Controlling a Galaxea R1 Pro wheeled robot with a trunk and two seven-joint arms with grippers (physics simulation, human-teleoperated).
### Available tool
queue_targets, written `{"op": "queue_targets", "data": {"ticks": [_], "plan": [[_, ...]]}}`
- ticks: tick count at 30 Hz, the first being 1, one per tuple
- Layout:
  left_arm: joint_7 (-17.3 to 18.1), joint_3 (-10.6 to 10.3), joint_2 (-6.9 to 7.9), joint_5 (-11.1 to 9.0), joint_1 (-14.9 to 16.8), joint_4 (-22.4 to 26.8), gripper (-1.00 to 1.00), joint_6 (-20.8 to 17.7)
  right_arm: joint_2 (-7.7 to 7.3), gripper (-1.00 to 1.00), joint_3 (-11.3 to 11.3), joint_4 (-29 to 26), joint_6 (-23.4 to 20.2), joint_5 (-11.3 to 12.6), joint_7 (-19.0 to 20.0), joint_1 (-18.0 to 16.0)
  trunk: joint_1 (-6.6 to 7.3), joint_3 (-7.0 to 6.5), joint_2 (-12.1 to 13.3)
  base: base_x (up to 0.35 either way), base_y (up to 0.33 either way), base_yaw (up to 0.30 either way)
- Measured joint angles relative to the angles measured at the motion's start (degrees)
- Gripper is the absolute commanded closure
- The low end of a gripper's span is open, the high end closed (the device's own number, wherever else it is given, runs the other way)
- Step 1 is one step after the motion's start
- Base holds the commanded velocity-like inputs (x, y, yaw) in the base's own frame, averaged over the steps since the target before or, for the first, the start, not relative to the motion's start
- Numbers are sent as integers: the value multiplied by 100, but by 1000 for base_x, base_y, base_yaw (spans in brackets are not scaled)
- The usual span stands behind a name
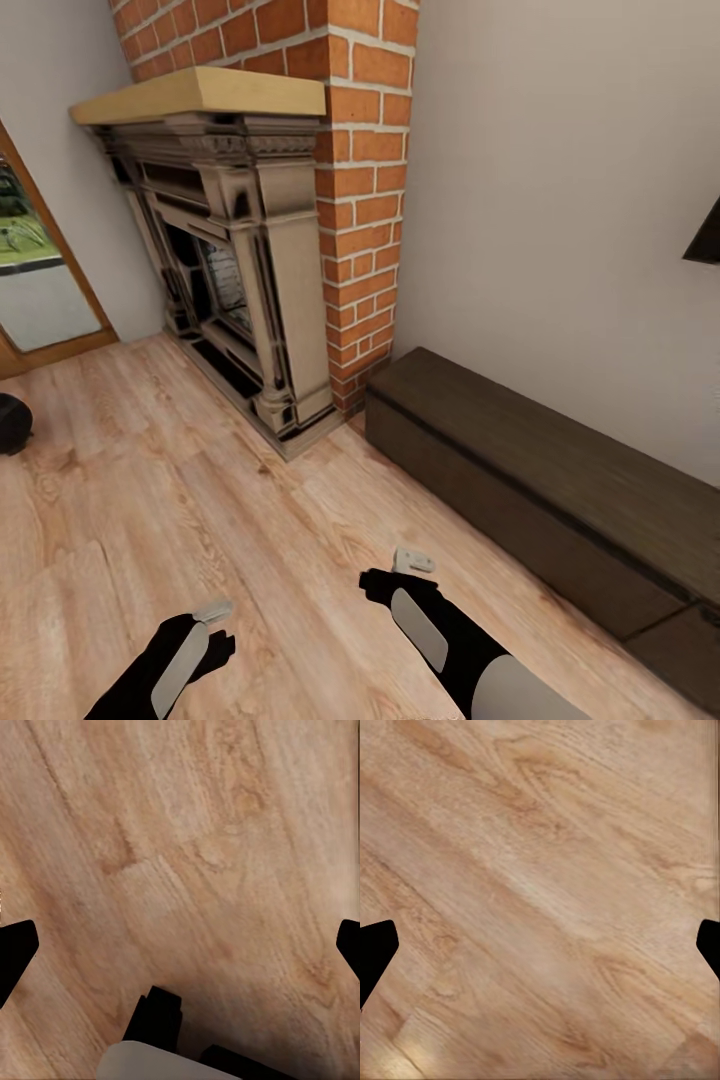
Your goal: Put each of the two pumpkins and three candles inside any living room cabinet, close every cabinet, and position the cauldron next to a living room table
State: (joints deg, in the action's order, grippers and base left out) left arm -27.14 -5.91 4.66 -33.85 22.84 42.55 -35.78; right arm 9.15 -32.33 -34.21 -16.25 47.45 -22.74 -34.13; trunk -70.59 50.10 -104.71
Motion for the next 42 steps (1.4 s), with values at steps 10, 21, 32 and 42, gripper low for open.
{"op": "queue_targets", "data": {"ticks": [10,21,32,42], "plan": [[0,0,0,4,0,-1,-100,0,-3,-100,0,0,3,0,0,0,2,27,0,157,240,-263],[6,-10,0,-17,0,-3,-100,267,-7,-100,1,0,3,9,-4,0,1,30,0,190,127,-276],[11,-17,5,-17,0,-4,-100,274,-7,-100,7,8,110,11,-19,0,0,-2,0,14,4,-279],[11,-16,7,-17,0,-3,-100,274,-7,-100,10,9,106,11,-34,0,-1,-44,0,-18,10,-271]]}}
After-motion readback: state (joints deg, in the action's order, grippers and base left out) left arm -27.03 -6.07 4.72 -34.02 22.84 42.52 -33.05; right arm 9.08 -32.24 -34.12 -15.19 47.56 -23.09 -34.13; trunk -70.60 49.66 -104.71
